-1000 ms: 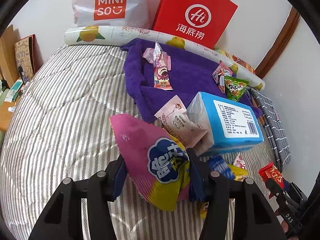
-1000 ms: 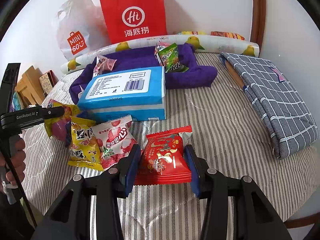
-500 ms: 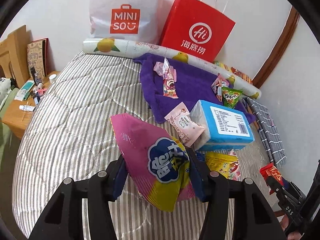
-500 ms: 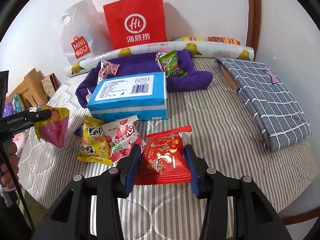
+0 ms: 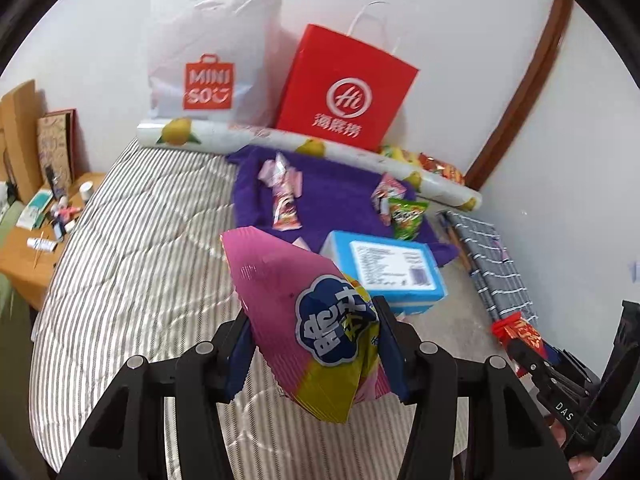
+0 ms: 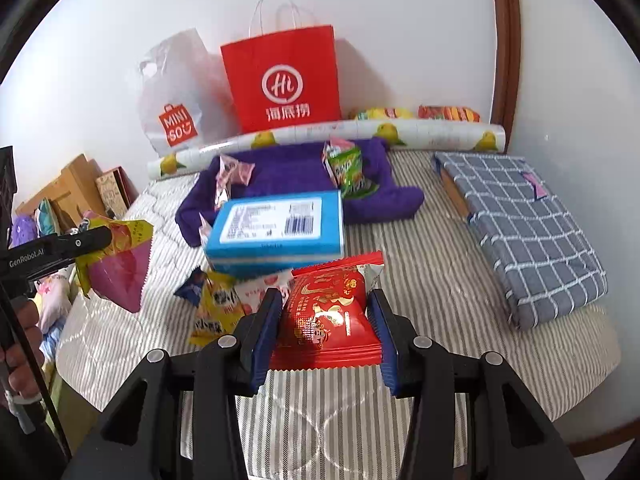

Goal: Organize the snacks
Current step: 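Lift and carry the pink-yellow bag and red packet in both tools over the towel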

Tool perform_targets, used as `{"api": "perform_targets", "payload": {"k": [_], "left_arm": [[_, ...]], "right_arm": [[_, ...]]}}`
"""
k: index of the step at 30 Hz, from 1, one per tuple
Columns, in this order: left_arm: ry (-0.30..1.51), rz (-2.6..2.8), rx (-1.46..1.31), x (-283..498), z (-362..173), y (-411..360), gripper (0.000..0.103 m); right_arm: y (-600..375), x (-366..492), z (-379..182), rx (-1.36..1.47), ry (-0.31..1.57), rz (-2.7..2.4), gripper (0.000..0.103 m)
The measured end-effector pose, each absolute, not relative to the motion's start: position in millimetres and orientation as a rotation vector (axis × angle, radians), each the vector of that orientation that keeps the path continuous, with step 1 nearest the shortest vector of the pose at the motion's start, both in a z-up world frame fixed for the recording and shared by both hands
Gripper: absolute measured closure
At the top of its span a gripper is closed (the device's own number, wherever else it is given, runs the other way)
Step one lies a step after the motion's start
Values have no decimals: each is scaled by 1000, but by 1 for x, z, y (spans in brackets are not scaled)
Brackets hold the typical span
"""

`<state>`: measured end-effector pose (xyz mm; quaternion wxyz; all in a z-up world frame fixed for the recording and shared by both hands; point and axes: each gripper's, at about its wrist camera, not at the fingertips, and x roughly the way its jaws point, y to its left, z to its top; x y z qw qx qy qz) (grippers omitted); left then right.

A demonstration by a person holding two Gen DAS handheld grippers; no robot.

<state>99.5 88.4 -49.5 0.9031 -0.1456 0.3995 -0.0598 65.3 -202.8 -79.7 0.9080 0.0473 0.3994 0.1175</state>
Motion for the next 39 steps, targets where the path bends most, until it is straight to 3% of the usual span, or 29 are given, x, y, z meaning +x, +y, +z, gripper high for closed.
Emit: {"api": "perform_targets", "payload": {"k": [22, 39], "left_arm": [[789, -183, -258, 187, -1, 59, 51], [830, -168, -240, 282, -13, 69, 51]], "right_arm": [[-190, 159, -28, 85, 761, 300, 59], [-161, 258, -47, 70, 779, 336, 59]]}}
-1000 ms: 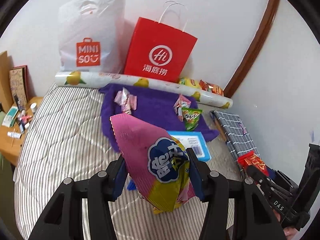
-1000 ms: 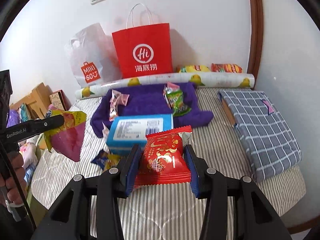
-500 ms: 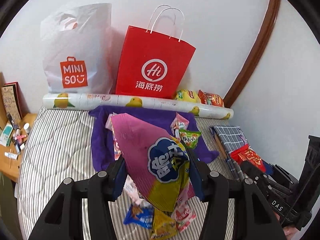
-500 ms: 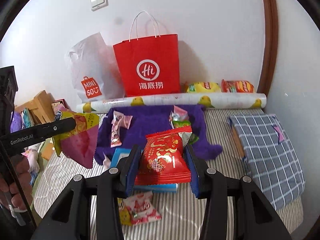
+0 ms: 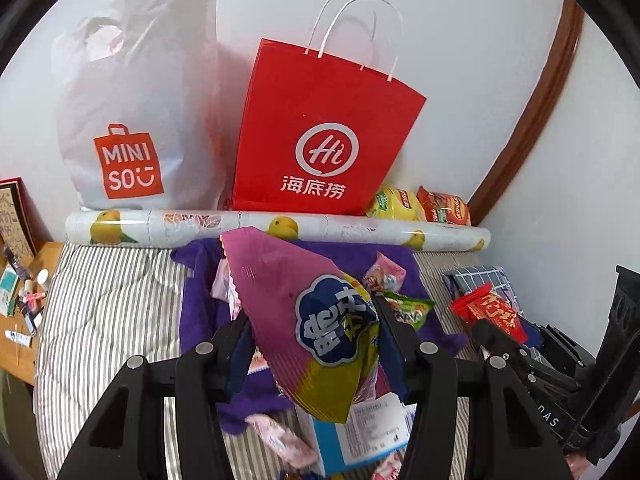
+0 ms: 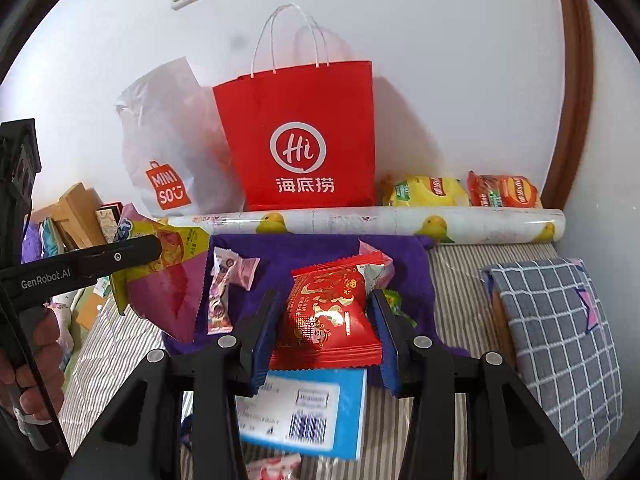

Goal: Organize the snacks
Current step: 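Lift and carry the pink-yellow bag and red packet in both tools over the towel, then open both tools to drop the pink-yellow bag and red packet onto the towel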

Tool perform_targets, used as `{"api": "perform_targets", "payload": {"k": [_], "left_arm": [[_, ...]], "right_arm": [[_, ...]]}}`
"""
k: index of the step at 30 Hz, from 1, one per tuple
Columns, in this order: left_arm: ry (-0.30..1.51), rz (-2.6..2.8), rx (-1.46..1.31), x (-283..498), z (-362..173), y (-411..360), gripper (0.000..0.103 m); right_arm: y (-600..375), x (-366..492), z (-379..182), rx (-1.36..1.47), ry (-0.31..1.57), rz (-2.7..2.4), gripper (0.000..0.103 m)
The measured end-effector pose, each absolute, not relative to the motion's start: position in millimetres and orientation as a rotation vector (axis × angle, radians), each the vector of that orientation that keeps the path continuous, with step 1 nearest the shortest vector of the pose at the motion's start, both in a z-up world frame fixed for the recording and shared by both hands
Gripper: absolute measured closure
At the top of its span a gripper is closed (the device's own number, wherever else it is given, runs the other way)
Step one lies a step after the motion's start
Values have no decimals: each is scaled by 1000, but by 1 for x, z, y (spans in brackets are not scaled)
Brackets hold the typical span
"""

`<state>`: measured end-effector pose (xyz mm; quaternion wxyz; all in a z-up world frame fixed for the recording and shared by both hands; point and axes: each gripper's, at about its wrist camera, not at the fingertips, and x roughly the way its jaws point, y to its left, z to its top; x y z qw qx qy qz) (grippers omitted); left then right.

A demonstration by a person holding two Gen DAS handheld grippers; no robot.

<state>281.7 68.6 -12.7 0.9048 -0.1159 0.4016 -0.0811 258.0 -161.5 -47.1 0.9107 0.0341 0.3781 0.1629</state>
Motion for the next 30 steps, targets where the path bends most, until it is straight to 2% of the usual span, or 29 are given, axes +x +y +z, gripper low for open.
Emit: {"api": "perform_targets", "payload": {"k": [16, 30], "left_arm": [[918, -118, -217, 357, -56, 78, 51], [989, -169, -172, 389, -101, 60, 51]], "right_arm": [[-128, 334, -102, 51, 886, 375, 59], [-114, 360, -157, 24, 1021, 406, 59]]}}
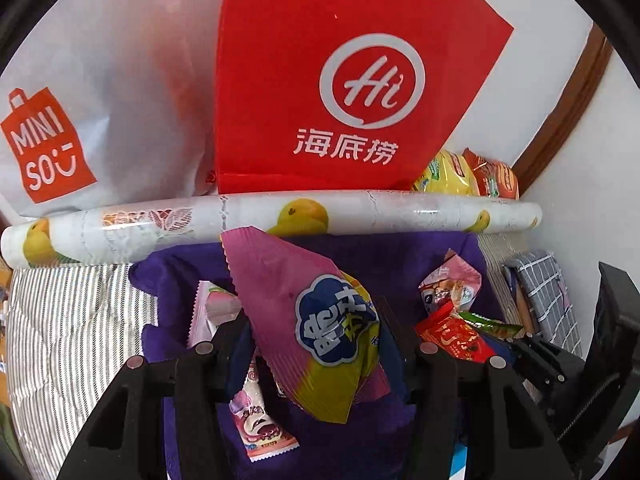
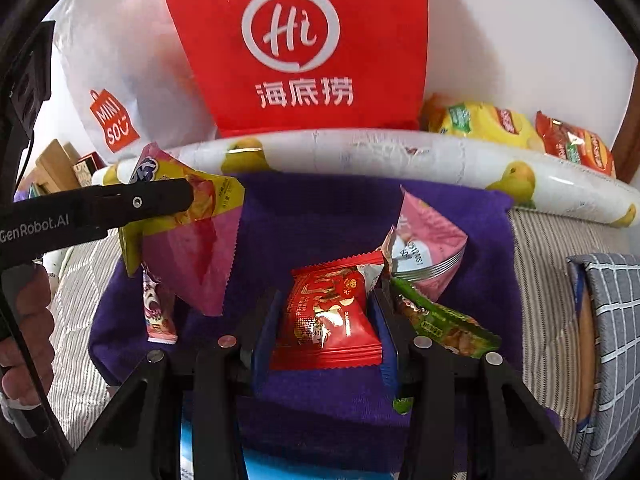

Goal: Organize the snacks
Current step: 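Open both tools to drop the pink-yellow bag and red packet onto the towel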

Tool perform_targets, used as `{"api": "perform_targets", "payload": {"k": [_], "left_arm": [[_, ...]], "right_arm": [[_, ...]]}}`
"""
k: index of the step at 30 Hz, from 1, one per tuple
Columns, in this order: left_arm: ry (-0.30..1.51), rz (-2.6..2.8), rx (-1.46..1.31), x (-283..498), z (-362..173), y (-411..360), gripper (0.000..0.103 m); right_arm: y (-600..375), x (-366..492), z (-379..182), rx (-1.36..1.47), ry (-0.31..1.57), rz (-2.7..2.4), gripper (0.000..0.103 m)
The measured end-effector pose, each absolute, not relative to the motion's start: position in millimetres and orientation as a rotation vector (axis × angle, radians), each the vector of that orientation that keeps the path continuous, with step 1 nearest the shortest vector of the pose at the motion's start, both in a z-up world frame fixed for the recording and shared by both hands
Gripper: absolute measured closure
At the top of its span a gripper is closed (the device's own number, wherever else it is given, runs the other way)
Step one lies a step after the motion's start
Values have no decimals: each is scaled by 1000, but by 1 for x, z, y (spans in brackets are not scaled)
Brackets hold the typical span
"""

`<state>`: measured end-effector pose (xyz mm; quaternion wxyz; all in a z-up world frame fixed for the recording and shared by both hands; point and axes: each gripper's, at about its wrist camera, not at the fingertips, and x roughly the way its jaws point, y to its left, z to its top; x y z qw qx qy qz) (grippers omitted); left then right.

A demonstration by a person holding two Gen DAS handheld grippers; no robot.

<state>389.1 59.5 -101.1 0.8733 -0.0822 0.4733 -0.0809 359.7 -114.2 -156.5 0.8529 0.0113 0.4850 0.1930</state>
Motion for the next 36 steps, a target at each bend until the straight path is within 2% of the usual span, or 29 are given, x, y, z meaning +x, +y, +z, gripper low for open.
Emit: {"api": "perform_targets", "payload": {"k": [16, 23, 26, 28, 29, 30, 36], "left_arm": [[1035, -177, -147, 395, -120, 52, 51], [1051, -192, -144, 397, -127, 47, 50], [1054, -194, -139, 397, -126, 45, 50], [1052, -197, -146, 396, -124, 45, 48], [1048, -199, -151, 396, -123, 45, 39], [1047, -196, -154, 396, -122, 46, 36], [1040, -155, -142, 390, -110, 50, 34]], "right_arm": [[-111, 368, -175, 28, 1111, 417, 58], [-113, 360, -166, 20, 1096, 413, 42], [-116, 350, -156, 27, 1066, 414, 41], [-120, 343, -148, 41, 1046, 412, 41], [-124, 338, -143, 52, 1036, 414, 41], [-126, 335, -141, 59, 1030, 414, 41], [-147, 309, -119, 72, 984, 364, 41]]}}
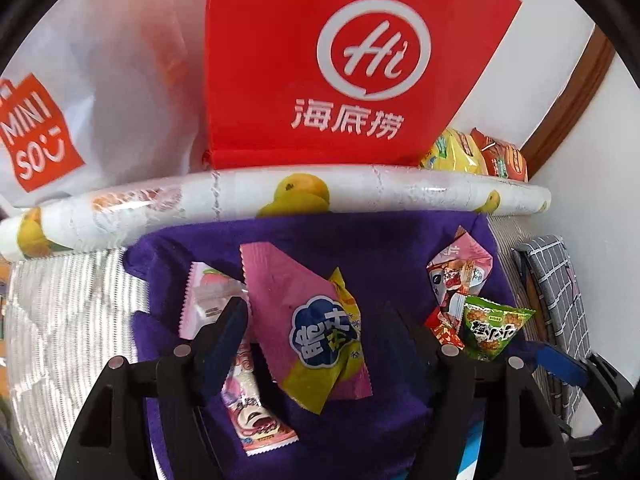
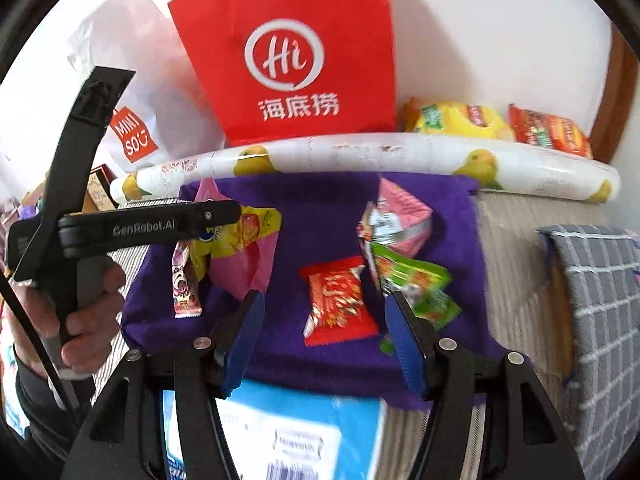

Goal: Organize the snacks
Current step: 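Open both tools to drop the pink-yellow bag and red packet onto the towel, then lower the right tool onto the pink-white lychee candy bag and close on it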

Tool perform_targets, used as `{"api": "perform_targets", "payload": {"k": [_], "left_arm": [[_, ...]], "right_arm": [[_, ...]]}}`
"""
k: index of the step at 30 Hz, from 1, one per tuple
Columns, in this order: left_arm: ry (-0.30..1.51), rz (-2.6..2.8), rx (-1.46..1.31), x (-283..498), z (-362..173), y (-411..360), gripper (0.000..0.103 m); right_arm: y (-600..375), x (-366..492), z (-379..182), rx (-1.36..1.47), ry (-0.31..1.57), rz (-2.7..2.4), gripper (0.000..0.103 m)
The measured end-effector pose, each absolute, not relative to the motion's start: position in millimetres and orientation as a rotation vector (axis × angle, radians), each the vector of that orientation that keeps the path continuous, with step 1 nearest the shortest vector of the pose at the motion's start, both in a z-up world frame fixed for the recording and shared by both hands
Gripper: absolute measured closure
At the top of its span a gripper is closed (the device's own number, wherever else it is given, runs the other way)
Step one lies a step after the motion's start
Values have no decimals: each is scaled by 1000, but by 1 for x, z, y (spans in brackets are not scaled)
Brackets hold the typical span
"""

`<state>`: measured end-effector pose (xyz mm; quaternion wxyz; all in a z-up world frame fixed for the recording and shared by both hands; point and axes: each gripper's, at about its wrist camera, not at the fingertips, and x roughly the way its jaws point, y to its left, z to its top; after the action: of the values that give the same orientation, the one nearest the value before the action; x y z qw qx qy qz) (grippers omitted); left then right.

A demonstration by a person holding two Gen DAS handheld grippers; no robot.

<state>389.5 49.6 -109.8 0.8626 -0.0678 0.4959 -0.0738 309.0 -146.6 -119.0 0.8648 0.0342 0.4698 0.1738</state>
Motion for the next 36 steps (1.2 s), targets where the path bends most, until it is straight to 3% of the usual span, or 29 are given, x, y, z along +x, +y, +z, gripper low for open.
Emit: {"api": "perform_targets", "payload": {"k": [17, 36], "left_arm": [[955, -93, -119, 287, -52, 81, 34], [1005, 3, -149, 177, -81, 124, 34]], "right_arm": [[-170, 203, -109, 116, 1006, 340, 41], [-143, 143, -176, 38, 1078, 412, 41]]}}
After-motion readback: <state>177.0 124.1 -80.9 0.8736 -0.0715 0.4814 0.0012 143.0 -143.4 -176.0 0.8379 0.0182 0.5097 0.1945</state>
